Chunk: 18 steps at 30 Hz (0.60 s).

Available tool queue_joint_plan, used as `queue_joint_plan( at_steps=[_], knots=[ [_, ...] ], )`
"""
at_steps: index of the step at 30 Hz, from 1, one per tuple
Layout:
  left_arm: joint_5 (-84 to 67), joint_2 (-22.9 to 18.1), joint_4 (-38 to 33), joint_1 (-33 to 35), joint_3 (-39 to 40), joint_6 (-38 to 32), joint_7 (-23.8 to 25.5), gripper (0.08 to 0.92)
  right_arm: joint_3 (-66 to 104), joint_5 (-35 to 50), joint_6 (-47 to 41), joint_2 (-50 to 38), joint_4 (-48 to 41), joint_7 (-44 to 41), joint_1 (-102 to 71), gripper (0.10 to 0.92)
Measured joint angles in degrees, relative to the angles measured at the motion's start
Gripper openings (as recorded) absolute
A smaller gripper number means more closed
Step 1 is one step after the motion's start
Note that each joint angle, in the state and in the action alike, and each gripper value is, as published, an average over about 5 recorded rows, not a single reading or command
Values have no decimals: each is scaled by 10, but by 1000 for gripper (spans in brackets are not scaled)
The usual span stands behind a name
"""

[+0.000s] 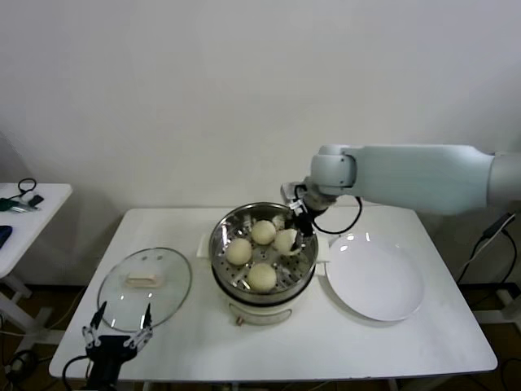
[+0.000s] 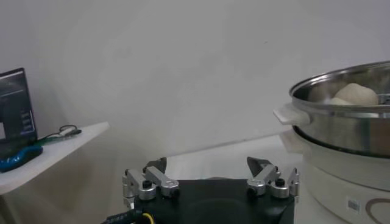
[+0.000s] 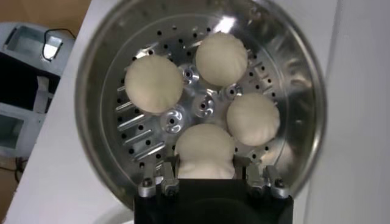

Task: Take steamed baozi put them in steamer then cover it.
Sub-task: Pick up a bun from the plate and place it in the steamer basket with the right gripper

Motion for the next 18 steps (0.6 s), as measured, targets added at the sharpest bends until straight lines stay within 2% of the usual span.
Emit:
queue_joint_plan(
  at_steps=[6,14,18],
  knots=[
    [0,0,0,0,0,2,1,823,7,-7,-2,11,-18,6,-28,614],
    [0,0,0,-1,-6,3,2,823,14,0,7,11,-26,0,-30,789],
    [2,-1,0,-1,-6,4,3,823,16,14,18,4,-30,-13,-7,820]
  ],
)
